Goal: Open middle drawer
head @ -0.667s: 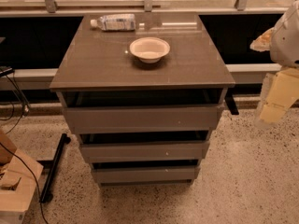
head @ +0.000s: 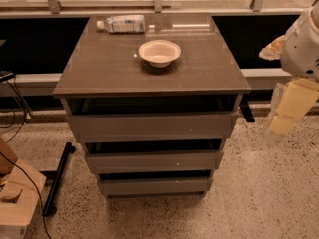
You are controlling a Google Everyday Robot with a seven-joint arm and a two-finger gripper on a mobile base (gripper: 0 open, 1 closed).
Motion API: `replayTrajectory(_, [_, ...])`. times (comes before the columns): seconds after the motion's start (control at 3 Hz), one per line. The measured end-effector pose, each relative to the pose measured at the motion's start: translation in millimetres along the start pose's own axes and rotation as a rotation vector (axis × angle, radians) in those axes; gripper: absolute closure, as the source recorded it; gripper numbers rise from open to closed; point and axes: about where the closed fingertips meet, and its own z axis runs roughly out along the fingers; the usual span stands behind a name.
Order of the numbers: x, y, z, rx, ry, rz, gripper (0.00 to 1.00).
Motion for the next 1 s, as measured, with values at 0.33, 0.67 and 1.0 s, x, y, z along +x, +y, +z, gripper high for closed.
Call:
replayTrajectory(0.33, [-2.0,8.8,17.0,-0.011,-0.054,-0.001,0.00])
replayTrajectory(0.67, [-6.2,23.9,42.3,-0.012,-0.143,0.029,0.00])
replayTrajectory(1.0, [-8.4,21.8,42.8,0.003,-0.152,0.035,0.00])
